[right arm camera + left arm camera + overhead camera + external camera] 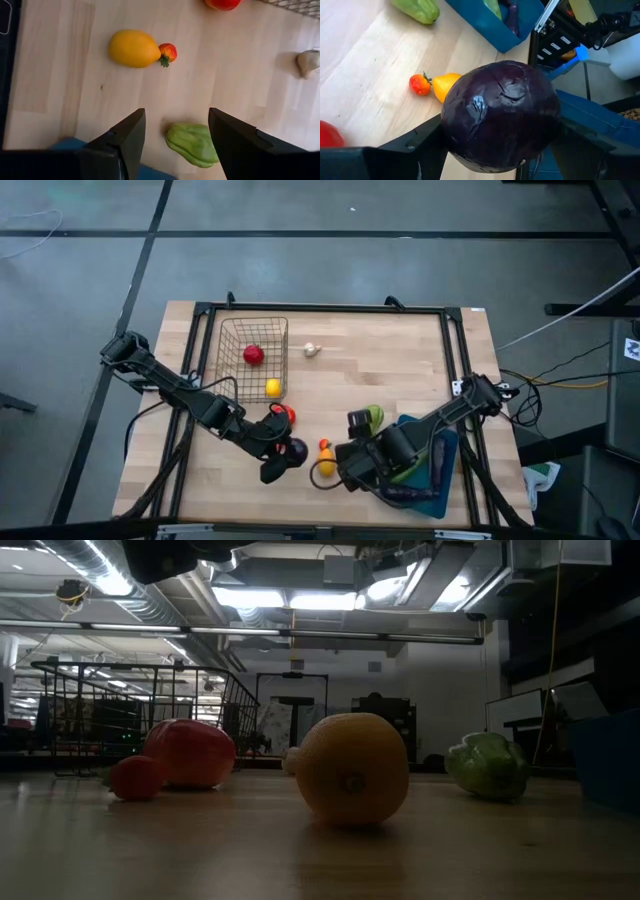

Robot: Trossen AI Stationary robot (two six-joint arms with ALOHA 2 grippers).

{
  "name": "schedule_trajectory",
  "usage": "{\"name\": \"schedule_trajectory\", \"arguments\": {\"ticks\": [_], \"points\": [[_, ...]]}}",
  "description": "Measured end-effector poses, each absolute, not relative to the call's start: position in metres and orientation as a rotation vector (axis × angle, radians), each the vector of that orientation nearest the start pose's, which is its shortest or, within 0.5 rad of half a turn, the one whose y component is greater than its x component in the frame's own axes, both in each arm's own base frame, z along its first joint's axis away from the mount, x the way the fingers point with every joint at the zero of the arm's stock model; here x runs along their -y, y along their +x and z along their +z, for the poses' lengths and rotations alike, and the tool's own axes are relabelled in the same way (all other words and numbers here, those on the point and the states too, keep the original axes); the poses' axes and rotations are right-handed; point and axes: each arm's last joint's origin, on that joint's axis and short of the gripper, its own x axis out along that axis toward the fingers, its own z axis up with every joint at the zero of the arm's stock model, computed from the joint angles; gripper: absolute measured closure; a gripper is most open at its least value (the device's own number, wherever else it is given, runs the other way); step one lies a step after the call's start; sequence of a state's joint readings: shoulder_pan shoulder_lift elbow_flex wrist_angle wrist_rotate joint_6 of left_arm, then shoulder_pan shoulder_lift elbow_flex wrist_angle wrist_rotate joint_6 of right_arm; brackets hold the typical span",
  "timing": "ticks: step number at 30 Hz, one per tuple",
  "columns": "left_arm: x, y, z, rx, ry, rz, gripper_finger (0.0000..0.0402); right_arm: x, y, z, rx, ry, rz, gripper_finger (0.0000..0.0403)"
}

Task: Sort produce into baskets
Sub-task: Put the violet plum into the blue bin

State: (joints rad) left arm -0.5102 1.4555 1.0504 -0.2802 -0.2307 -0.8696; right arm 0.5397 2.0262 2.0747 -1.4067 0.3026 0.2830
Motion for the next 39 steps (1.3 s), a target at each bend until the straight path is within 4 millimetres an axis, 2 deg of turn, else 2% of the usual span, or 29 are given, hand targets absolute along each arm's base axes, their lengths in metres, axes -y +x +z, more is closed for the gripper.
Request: {"name": "schedule_trajectory", "arguments": {"ticks": [4,12,15,19,22,27,39], "points": [[0.147,0.276,0.264,-0.702,-0.585,0.028,0.0112,-0.193,0.348,0.319,-1.266,-0.276,0.043,0.0165],[0.147,0.276,0.264,-0.702,-0.585,0.029,0.0112,-0.189,0.354,0.319,-1.244,-0.241,0.05,0.0032],[0.147,0.276,0.264,-0.702,-0.585,0.029,0.0112,-0.193,0.36,0.321,-1.171,-0.208,0.066,0.0008],[0.147,0.276,0.264,-0.701,-0.581,0.027,0.0112,-0.2,0.371,0.327,-1.043,-0.158,0.098,0.0024],[0.147,0.277,0.264,-0.693,-0.584,0.023,0.0112,-0.203,0.378,0.331,-0.951,-0.183,0.115,0.0037],[0.148,0.278,0.267,-0.663,-0.561,-0.007,0.0112,-0.204,0.386,0.337,-0.826,-0.333,0.111,0.0054],[0.155,0.282,0.275,-0.639,-0.593,-0.192,0.0112,-0.21,0.392,0.343,-0.707,-0.661,0.335,0.0072]]}}
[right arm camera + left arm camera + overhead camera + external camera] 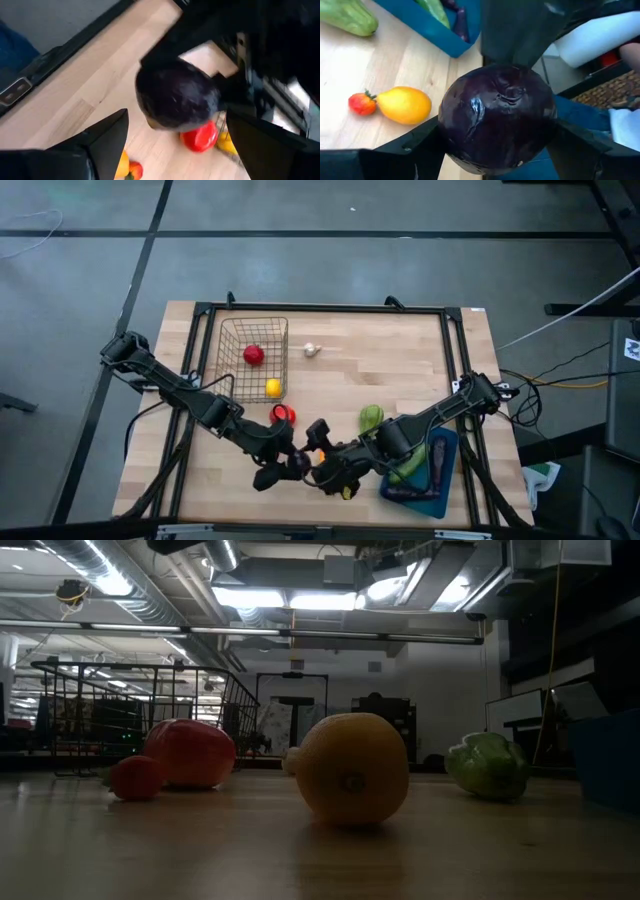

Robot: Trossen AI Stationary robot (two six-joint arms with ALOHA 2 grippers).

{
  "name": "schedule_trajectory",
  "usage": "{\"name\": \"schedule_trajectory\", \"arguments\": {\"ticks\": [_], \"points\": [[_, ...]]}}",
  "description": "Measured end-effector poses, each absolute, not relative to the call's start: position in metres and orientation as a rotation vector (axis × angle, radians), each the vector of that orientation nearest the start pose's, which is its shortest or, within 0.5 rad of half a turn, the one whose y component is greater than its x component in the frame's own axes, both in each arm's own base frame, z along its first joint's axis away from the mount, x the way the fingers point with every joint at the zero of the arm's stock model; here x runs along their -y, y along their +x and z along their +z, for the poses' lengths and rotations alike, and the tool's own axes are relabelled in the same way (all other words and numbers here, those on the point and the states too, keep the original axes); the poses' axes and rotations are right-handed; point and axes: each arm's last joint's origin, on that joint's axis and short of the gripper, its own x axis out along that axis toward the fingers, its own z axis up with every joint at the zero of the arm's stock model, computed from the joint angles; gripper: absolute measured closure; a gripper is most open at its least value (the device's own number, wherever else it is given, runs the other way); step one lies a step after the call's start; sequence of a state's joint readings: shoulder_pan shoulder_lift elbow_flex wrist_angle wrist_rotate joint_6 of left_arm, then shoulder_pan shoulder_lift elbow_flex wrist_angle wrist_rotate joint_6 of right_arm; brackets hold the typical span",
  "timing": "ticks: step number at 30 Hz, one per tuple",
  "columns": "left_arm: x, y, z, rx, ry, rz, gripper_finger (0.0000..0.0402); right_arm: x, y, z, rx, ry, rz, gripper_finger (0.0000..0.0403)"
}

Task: Sort produce into baskets
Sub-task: Put the violet plum into the blue bin

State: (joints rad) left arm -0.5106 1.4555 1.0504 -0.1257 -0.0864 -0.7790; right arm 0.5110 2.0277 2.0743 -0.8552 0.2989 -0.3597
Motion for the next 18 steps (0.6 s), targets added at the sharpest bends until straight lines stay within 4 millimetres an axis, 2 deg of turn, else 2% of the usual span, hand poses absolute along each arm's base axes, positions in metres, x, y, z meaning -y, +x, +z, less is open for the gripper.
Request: {"name": "schedule_trajectory", "arguments": {"ticks": [11,18], "points": [[0.1543,0.2834,0.2771,-0.626,-0.634,-0.189,0.0112,-0.2123,0.3944,0.3458,-0.628,-0.825,0.429,0.0073],[0.1549,0.2856,0.281,-0.595,-0.66,-0.222,0.0112,-0.2137,0.397,0.3411,-0.617,-0.936,0.468,0.0073]]}}
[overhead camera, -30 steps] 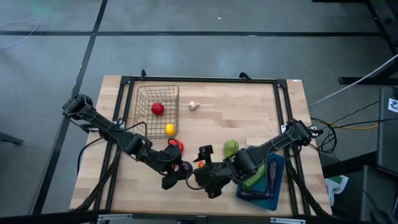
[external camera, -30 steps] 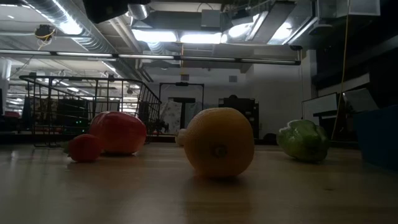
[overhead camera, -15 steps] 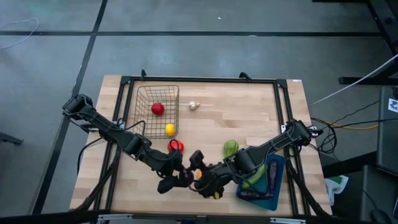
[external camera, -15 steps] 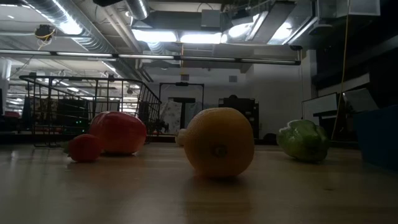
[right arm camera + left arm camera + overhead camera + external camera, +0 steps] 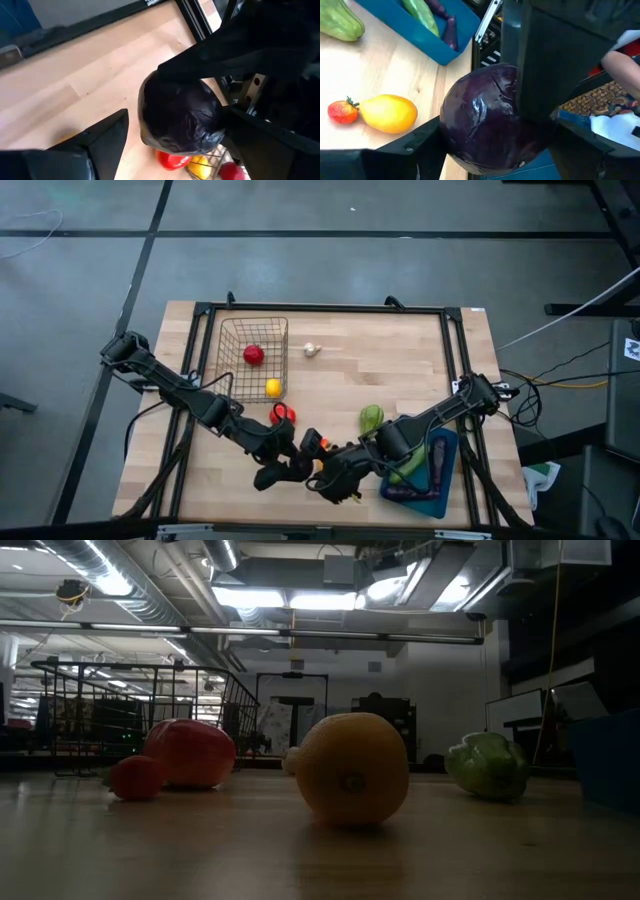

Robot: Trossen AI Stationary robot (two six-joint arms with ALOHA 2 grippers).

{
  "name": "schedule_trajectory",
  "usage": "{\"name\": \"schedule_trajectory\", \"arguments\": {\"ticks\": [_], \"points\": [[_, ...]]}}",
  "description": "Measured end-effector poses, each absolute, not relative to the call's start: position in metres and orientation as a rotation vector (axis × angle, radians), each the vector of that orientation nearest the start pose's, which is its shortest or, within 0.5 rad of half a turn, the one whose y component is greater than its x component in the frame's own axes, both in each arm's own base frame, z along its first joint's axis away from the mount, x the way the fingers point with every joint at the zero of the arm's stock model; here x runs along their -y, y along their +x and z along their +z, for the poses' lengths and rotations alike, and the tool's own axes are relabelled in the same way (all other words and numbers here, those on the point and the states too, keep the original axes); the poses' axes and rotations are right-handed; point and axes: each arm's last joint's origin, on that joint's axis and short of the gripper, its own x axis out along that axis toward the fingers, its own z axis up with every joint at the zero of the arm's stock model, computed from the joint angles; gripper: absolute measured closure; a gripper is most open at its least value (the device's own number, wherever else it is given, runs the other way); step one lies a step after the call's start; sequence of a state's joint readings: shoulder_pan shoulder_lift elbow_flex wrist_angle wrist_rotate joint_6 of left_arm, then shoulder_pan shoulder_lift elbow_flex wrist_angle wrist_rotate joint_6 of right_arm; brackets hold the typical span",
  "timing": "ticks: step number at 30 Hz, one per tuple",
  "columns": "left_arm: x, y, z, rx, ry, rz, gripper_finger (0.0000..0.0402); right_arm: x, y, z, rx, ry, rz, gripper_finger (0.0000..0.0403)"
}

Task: Sort produce into baskets
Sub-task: Put the violet plum into the blue bin

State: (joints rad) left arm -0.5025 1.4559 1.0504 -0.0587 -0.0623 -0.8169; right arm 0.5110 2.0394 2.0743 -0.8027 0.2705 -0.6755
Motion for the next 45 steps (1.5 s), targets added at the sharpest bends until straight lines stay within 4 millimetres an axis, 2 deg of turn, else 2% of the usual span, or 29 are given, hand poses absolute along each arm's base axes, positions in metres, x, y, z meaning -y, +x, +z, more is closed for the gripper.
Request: {"name": "schedule_trajectory", "arguments": {"ticks": [9,20,31,45], "points": [[0.1553,0.2859,0.2815,-0.602,-0.702,-0.228,0.0112,-0.2134,0.3997,0.3367,-0.623,-1.042,0.445,0.0073],[0.1566,0.2876,0.2863,-0.564,-0.728,-0.264,0.0111,-0.2149,0.4019,0.3396,-0.586,-1.039,0.422,0.0076],[0.1566,0.2876,0.2863,-0.563,-0.724,-0.266,0.0111,-0.2149,0.4019,0.3396,-0.585,-1.035,0.425,0.0149],[0.1508,0.2902,0.2854,-0.565,-0.706,-0.255,0.0106,-0.2143,0.4015,0.3395,-0.587,-1.024,0.448,0.0142]]}}
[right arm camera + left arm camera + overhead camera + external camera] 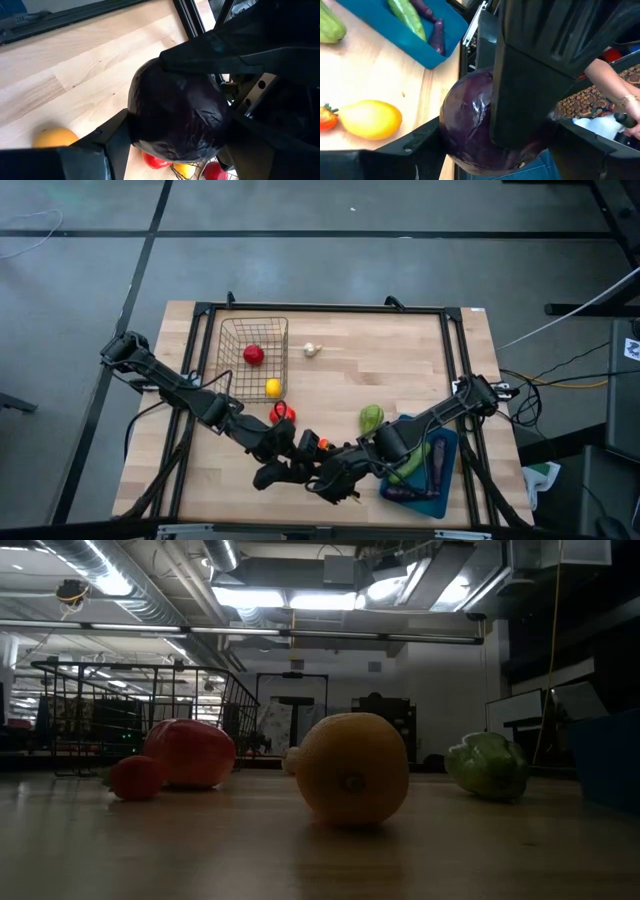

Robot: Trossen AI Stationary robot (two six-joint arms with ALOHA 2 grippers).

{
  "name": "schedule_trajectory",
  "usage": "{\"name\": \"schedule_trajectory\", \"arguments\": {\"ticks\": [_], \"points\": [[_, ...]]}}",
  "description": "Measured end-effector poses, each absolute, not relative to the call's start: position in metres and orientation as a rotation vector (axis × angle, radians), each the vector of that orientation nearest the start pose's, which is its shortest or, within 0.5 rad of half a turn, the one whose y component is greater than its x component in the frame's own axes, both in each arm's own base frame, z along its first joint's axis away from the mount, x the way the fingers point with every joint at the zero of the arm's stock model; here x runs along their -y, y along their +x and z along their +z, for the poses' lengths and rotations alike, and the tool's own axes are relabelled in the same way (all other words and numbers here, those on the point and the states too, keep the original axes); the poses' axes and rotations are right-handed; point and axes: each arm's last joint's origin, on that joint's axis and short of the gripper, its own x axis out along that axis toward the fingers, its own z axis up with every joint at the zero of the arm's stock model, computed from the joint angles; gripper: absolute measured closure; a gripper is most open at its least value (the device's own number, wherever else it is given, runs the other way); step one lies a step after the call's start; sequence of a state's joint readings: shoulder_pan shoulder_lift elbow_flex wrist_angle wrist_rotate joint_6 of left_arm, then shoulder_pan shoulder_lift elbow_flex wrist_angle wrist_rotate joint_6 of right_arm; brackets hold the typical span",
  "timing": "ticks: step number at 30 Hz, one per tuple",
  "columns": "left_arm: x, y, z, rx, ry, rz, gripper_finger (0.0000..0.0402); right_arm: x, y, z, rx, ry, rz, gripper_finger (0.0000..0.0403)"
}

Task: Sort produce into baskets
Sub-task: Put the violet plum into the blue bin

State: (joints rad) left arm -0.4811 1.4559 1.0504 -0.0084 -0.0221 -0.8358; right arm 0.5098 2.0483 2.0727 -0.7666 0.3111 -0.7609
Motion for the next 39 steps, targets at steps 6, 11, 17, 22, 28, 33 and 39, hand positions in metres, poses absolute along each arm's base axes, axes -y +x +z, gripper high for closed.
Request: {"name": "schedule_trajectory", "arguments": {"ticks": [6,11,17,22,28,33,39], "points": [[0.15,0.29,0.285,-0.571,-0.725,-0.243,0.009,-0.214,0.401,0.339,-0.589,-1.022,0.448,0.0141],[0.149,0.29,0.285,-0.559,-0.693,-0.23,0.0085,-0.214,0.401,0.339,-0.594,-1.022,0.45,0.0141],[0.148,0.291,0.285,-0.538,-0.623,-0.222,0.0084,-0.213,0.4,0.338,-0.613,-1.03,0.456,0.0141],[0.143,0.293,0.284,-0.527,-0.563,-0.219,0.0084,-0.212,0.397,0.336,-0.655,-0.992,0.451,0.0141],[0.133,0.296,0.279,-0.572,-0.561,-0.177,0.0083,-0.21,0.391,0.331,-0.754,-0.919,0.416,0.0141],[0.128,0.297,0.278,-0.597,-0.562,-0.165,0.0084,-0.209,0.386,0.328,-0.827,-0.85,0.347,0.0141],[0.124,0.295,0.271,-0.659,-0.555,-0.145,0.0084,-0.208,0.372,0.32,-0.994,-0.716,0.354,0.0141]]}}
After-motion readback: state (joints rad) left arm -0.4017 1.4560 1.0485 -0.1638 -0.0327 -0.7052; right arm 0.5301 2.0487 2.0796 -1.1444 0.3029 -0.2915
